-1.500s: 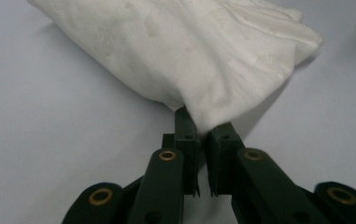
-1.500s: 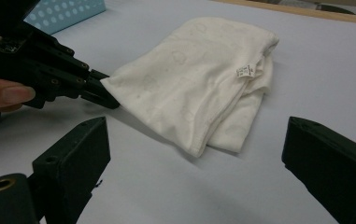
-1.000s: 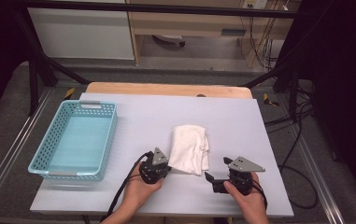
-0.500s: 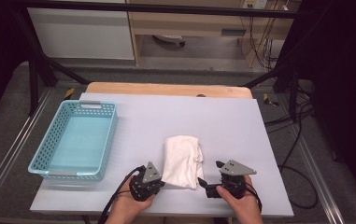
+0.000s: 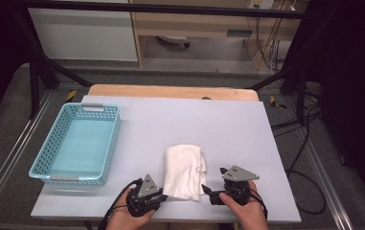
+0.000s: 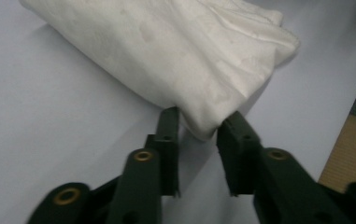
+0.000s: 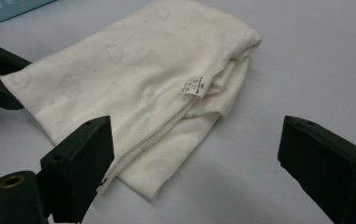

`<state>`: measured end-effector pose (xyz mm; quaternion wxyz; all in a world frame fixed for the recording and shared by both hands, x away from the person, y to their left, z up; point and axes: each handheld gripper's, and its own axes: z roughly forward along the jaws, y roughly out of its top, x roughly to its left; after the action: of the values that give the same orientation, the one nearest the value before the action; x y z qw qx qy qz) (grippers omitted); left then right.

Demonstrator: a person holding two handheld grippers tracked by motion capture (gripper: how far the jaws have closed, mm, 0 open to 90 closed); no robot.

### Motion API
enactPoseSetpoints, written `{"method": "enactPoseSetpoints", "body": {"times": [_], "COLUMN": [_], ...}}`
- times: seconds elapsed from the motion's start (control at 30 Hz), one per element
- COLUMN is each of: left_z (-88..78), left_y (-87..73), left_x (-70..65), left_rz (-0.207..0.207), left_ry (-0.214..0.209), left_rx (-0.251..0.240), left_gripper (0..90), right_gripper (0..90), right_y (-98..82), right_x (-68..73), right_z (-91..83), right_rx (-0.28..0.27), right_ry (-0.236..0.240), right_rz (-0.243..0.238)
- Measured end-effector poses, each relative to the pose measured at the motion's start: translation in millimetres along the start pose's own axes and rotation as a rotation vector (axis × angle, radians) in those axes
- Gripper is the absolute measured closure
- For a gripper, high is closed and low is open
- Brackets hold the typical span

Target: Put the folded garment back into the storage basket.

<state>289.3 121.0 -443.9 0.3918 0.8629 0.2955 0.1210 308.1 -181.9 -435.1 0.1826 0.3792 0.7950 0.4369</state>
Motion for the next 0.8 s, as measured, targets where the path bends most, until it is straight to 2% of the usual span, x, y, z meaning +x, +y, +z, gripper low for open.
{"method": "enactPoseSetpoints", "body": {"times": [0.07,0.17,0.23,0.33,0.43,0.57,0.63,0.73,0.77,0.8], "left_z": [-4.0,-7.9,-8.7,-9.0,-12.7,-16.1,-16.8,-18.6,-19.1,-19.6], "left_y": [3.2,5.3,4.3,5.6,8.1,11.0,12.0,12.2,12.2,12.1], "left_x": [-0.4,1.7,2.3,0.4,-1.7,-0.1,3.0,7.1,8.3,9.6], "left_rz": [0.017,0.000,-0.011,-0.004,0.003,0.003,-0.010,-0.017,-0.017,-0.017], "left_ry": [0.010,0.004,-0.004,-0.014,-0.013,0.011,0.018,0.031,0.037,0.042], "left_rx": [-0.008,-0.014,-0.016,-0.015,-0.035,-0.056,-0.065,-0.072,-0.069,-0.070], "left_gripper": [59.1,50.1,48.0,45.8,45.0,44.2,43.1,42.9,42.8,42.5], "right_gripper": [10.7,11.4,11.7,11.7,11.5,10.5,9.8,8.9,11.0,17.7], "right_y": [-1.1,-2.9,-4.3,-6.2,-7.9,-9.3,-9.3,-8.8,-8.2,-7.8], "right_x": [0.6,2.0,4.1,9.4,17.1,24.1,26.2,30.6,31.7,32.5], "right_z": [0.4,2.8,5.2,11.0,17.8,27.6,32.8,39.2,39.9,39.8], "right_rx": [0.002,0.016,0.027,0.062,0.100,0.151,0.170,0.173,0.176,0.168], "right_ry": [0.002,0.016,0.035,0.064,0.081,0.077,0.066,0.039,0.034,0.035], "right_rz": [0.001,0.007,0.012,0.002,-0.014,-0.042,-0.038,-0.064,-0.074,-0.070]}}
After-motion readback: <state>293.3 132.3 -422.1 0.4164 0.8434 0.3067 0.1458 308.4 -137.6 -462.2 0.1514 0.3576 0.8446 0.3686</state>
